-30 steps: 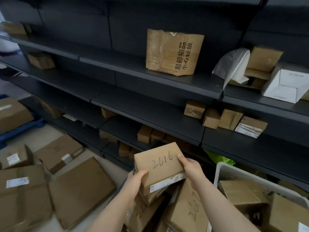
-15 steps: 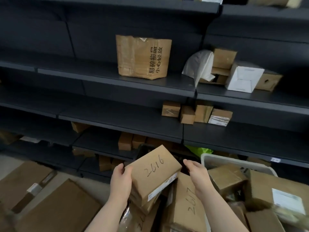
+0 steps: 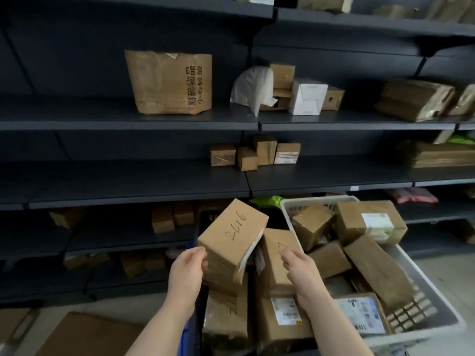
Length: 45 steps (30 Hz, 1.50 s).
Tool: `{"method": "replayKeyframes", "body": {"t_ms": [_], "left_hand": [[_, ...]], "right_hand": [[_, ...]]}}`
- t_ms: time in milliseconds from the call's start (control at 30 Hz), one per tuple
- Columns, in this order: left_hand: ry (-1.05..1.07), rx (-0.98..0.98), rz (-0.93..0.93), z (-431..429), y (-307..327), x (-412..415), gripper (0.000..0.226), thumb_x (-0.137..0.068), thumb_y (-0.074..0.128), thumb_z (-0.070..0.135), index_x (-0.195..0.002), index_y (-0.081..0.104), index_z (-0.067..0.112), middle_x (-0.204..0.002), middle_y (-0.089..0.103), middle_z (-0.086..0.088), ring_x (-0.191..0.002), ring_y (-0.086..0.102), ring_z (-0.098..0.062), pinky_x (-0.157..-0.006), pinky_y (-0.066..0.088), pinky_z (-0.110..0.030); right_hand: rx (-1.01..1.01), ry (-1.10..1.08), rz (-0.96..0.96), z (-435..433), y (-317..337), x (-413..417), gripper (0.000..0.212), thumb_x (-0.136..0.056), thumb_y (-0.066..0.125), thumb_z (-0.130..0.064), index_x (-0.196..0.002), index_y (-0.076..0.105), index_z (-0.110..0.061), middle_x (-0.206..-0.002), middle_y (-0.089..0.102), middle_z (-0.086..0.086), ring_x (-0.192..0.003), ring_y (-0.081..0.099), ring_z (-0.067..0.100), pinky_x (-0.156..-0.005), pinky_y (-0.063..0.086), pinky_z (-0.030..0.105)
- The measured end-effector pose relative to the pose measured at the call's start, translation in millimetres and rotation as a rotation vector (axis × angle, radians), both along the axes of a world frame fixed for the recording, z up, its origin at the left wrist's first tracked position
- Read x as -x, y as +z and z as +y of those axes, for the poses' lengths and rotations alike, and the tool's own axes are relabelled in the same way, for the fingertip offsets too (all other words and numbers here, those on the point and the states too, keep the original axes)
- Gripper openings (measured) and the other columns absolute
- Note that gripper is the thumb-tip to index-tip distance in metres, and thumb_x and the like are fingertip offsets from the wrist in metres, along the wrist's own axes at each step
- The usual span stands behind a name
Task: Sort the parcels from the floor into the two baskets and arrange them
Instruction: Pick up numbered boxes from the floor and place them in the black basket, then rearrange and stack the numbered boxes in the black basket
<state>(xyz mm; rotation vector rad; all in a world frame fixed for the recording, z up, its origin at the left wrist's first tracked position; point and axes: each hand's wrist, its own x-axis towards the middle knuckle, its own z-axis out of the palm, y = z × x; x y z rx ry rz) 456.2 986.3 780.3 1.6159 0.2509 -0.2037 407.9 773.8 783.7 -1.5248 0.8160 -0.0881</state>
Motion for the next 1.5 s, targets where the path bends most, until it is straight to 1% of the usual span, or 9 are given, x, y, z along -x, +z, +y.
{"method": "replayKeyframes", "body": {"t_ms": [300,433,667,767,967,1100,1267,1367,1500], "left_hand": [[-0.133,0.008,0.293,3.8,-33.0,20.1,0.034,-0.099,0.050,0.028,-0.130,0.052,0.014,-0.110,0.060,0.001,-0.105,0.058,-0.019,-0.093,0.046,-0.037],[-0.158,0.114,0.465,-11.2,-38.0,23.1,0.053,-0.097,0.053,0.038,-0.143,0.041,0.014,-0.133,0.054,-0.009,-0.116,0.054,-0.024,-0.098,0.040,-0.041],[0.022,0.231,0.367,-43.8,-46.4,3.3,0.086,-0.080,0.069,0.052,-0.149,0.024,0.027,-0.147,0.041,-0.005,-0.137,0.035,-0.031,-0.110,0.028,-0.054],[0.098,0.253,0.339,-53.9,-48.0,-2.9,0.087,-0.077,0.072,0.051,-0.147,0.025,0.029,-0.141,0.048,-0.005,-0.131,0.043,-0.030,-0.110,0.031,-0.055],[0.125,0.297,0.314,-60.9,-55.9,-10.7,0.080,-0.078,0.071,0.050,-0.144,0.034,0.027,-0.133,0.055,-0.005,-0.123,0.051,-0.027,-0.108,0.034,-0.056],[0.131,0.302,0.318,-60.4,-57.3,-7.9,0.067,-0.083,0.069,0.047,-0.141,0.041,0.027,-0.130,0.058,-0.003,-0.121,0.053,-0.025,-0.107,0.036,-0.054],[0.093,0.334,0.327,-59.8,-51.3,-6.1,0.036,-0.093,0.058,0.039,-0.126,0.051,0.027,-0.118,0.063,-0.001,-0.119,0.054,-0.023,-0.110,0.033,-0.053],[0.090,0.282,0.311,-61.5,-49.1,-7.0,0.046,-0.091,0.060,0.041,-0.133,0.047,0.026,-0.124,0.062,-0.002,-0.119,0.054,-0.023,-0.109,0.034,-0.053],[0.125,0.223,0.302,-58.6,-48.0,-8.0,0.062,-0.087,0.064,0.045,-0.140,0.041,0.023,-0.128,0.060,-0.003,-0.122,0.052,-0.025,-0.109,0.035,-0.054]], "right_hand": [[-0.059,-0.086,0.081,8.9,-22.2,41.3,0.043,-0.094,0.059,-0.035,-0.131,0.058,-0.014,-0.129,0.061,0.006,-0.122,0.054,0.025,-0.109,0.041,0.048],[-0.092,-0.097,0.112,0.6,-31.4,44.0,0.039,-0.092,0.060,-0.037,-0.125,0.061,-0.017,-0.123,0.065,0.004,-0.117,0.058,0.025,-0.107,0.043,0.049],[-0.112,-0.039,0.128,-36.1,-36.6,27.1,0.038,-0.089,0.063,-0.036,-0.122,0.065,-0.018,-0.120,0.066,0.002,-0.115,0.058,0.023,-0.104,0.045,0.045],[-0.056,0.019,0.117,-50.1,-30.7,6.3,0.038,-0.095,0.060,-0.029,-0.131,0.060,-0.018,-0.127,0.061,0.001,-0.115,0.054,0.019,-0.098,0.043,0.035],[0.039,0.188,0.038,-58.0,-22.5,-43.3,0.050,-0.101,0.049,-0.030,-0.150,0.039,-0.025,-0.152,0.041,0.000,-0.139,0.038,0.022,-0.111,0.032,0.038],[0.057,0.299,-0.002,-52.1,-20.6,-66.3,0.050,-0.102,0.045,-0.031,-0.151,0.035,-0.026,-0.156,0.034,-0.001,-0.143,0.031,0.022,-0.113,0.029,0.038],[0.061,0.401,-0.020,-42.0,-19.2,-75.8,0.039,-0.102,0.046,-0.033,-0.139,0.047,-0.020,-0.137,0.052,0.000,-0.112,0.044,0.011,-0.095,0.032,0.027],[0.060,0.306,-0.025,-39.8,-21.6,-78.7,0.050,-0.100,0.051,-0.035,-0.145,0.039,-0.017,-0.140,0.049,0.001,-0.122,0.047,0.018,-0.096,0.035,0.028],[0.127,0.279,-0.007,-47.5,-19.2,-87.7,0.059,-0.101,0.049,-0.034,-0.154,0.026,-0.023,-0.157,0.033,0.003,-0.142,0.034,0.026,-0.111,0.033,0.040]]}}
